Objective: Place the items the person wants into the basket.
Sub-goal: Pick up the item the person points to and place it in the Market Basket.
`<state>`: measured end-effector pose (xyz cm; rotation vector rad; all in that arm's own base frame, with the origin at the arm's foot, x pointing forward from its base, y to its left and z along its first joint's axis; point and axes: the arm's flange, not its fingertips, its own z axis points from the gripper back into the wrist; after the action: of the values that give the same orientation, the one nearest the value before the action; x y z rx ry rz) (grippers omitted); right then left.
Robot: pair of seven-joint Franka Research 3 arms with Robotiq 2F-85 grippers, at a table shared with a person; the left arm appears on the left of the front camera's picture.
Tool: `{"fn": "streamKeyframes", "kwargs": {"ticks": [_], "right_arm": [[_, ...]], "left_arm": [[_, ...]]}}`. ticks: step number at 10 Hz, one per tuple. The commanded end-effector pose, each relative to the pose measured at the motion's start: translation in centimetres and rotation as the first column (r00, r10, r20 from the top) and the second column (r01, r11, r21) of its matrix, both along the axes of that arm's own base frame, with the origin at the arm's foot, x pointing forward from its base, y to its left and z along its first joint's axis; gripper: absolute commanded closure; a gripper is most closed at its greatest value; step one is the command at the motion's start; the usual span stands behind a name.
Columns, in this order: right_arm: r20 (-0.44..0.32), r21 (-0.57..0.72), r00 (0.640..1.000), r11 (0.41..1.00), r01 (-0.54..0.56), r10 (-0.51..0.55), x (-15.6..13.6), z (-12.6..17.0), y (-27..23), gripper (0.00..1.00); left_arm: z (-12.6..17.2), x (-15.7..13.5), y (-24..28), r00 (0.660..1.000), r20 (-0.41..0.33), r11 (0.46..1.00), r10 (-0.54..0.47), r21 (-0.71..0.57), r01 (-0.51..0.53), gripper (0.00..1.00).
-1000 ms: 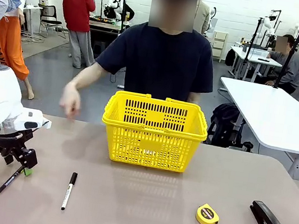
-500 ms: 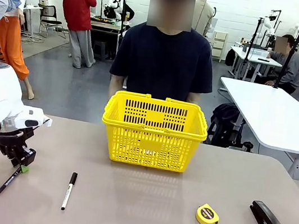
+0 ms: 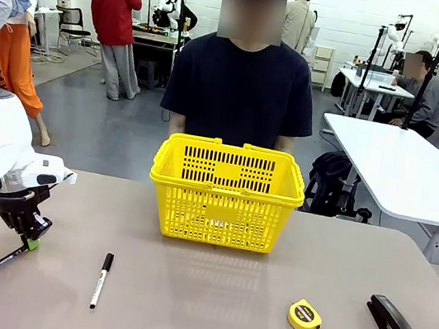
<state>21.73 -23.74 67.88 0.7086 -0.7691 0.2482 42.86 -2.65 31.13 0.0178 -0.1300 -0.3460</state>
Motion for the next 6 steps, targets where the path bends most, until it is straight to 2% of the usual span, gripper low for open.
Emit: {"fn": "streamKeyframes", "kwargs": {"ticks": [1,2,3,6], "right_arm": [[0.013,0.014,1.0,1.0,-0.01,0.01,0.1,0.1,0.1,0.0],[0.013,0.014,1.0,1.0,-0.01,0.01,0.1,0.1,0.1,0.0],[0.013,0.014,1.0,1.0,-0.01,0.01,0.1,0.1,0.1,0.0],[0.013,0.014,1.0,1.0,-0.01,0.01,0.1,0.1,0.1,0.0]], "left_arm": [[-2.0,-9.1,0.8,1.0,-0.003,0.999,-0.012,0.037,0.012,1.0],[-0.8,-9.0,0.6,0.999,-0.022,0.998,-0.03,0.054,0.032,1.0],[2.6,-8.8,0.1,0.996,-0.057,0.994,-0.069,0.082,0.073,1.0],[19.0,-8.2,-2.3,0.978,-0.051,0.953,-0.204,0.219,0.21,1.0]]}}
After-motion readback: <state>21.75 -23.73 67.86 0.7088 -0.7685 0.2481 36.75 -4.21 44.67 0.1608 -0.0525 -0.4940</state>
